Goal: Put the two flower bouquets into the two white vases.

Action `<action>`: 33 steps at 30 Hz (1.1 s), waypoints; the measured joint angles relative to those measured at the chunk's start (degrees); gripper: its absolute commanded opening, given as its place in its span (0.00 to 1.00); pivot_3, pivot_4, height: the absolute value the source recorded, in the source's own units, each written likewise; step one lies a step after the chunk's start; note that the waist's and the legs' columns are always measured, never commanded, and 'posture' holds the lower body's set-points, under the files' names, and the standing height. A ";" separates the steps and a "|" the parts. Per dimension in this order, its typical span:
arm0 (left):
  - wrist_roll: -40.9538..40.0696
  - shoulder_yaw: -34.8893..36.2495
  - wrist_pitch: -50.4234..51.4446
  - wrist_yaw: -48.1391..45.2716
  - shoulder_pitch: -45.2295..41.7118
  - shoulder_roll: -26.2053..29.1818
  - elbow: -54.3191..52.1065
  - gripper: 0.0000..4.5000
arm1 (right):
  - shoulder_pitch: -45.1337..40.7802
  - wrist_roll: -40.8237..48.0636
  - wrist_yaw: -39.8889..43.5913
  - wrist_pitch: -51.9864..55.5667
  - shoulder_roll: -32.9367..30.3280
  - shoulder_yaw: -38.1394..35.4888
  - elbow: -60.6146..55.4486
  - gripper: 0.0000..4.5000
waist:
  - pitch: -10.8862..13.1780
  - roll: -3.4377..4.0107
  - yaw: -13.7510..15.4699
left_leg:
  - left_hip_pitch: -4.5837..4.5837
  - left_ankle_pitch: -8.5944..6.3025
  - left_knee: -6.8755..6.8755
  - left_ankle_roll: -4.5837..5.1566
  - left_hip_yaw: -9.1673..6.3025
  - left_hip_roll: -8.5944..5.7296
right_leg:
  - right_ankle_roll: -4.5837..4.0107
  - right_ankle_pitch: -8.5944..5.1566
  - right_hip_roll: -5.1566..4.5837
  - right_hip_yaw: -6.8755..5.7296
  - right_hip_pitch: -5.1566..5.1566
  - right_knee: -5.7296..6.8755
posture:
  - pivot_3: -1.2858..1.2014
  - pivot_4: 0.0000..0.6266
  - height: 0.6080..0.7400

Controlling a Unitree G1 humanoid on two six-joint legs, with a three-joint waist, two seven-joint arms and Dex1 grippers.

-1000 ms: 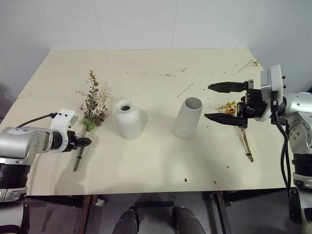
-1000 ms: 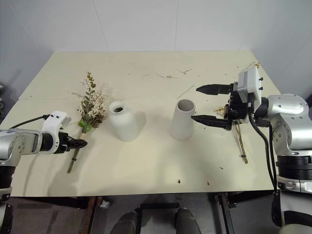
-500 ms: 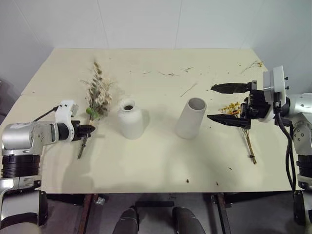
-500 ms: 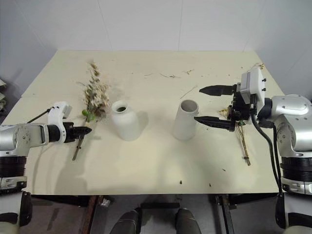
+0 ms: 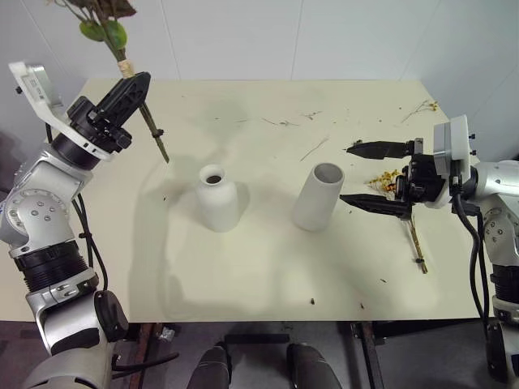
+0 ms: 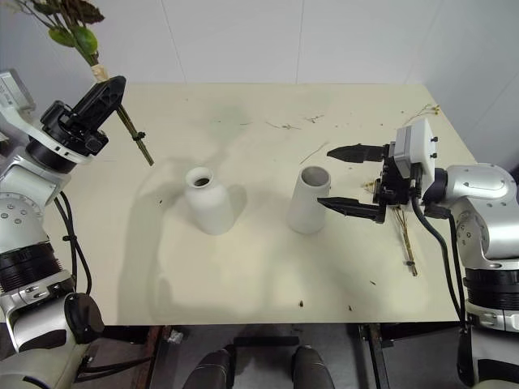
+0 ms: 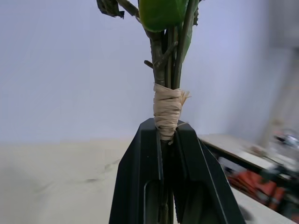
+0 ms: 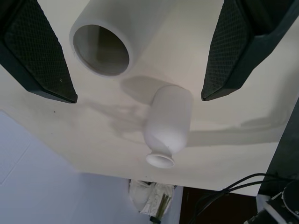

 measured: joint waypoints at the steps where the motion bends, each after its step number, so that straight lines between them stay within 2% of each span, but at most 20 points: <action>1: 0.29 -1.21 -2.38 -1.42 0.20 -1.35 -0.02 0.00 | 0.14 -0.05 -0.38 -0.01 0.15 0.00 0.00 1.00 | 0.00 0.00 0.03 | 0.04 0.00 0.03 0.00 0.00 -0.02 | 0.01 0.01 0.00 0.00 0.06 -0.01 | 0.52 0.24 1.00; 5: 1.99 -6.26 -7.63 -4.33 0.78 -3.87 1.18 0.00 | 0.58 -0.08 -1.46 -0.03 0.63 0.00 -0.69 1.00 | 0.00 -0.01 0.02 | 0.01 0.01 0.11 0.01 0.00 -0.02 | 0.04 0.07 0.00 0.02 0.06 -0.03 | 0.52 0.24 1.00; 13: 6.32 -11.93 -16.37 -7.45 -0.62 -7.10 9.06 0.00 | 2.43 0.11 -4.14 0.14 0.79 -0.21 -3.66 1.00 | 0.00 -0.01 -0.09 | -0.04 -0.01 0.10 0.04 0.00 -0.02 | 0.04 0.07 0.01 0.03 0.00 -0.03 | 0.52 0.24 1.00; 27: 8.57 -14.11 -22.29 -12.22 3.71 -7.14 11.19 0.00 | 4.81 1.12 -8.16 0.75 0.79 -1.12 -6.85 1.00 | 0.00 -0.01 0.00 | -0.06 -0.03 0.10 0.08 -0.01 -0.02 | 0.04 0.06 0.01 0.03 0.01 -0.05 | 0.52 0.24 1.00; 29: 8.49 -14.13 -22.44 -12.64 4.55 -7.26 11.28 0.16 | 5.12 1.31 -8.52 0.87 0.80 -1.12 -6.85 1.00 | 0.00 -0.01 0.01 | -0.07 -0.03 0.10 0.08 -0.02 -0.02 | 0.04 0.06 0.01 0.03 -0.01 -0.05 | 0.52 0.24 1.00; 30: 8.49 -14.17 -22.58 -12.91 4.76 -7.34 11.29 0.20 | 5.12 1.35 -8.63 1.00 0.80 -1.12 -6.85 1.00 | 0.00 -0.01 0.02 | -0.07 -0.03 0.10 0.08 -0.02 -0.02 | 0.04 0.06 0.01 0.03 -0.01 -0.05 | 0.52 0.24 1.00; 33: 9.00 -14.84 -23.67 -13.98 5.55 -7.16 11.27 0.39 | 5.12 1.57 -9.17 1.27 0.80 -1.12 -6.87 1.00 | 0.00 -0.01 -0.01 | -0.06 -0.03 0.10 0.09 -0.01 -0.02 | 0.04 0.06 0.01 0.03 0.01 -0.05 | 0.52 0.24 1.00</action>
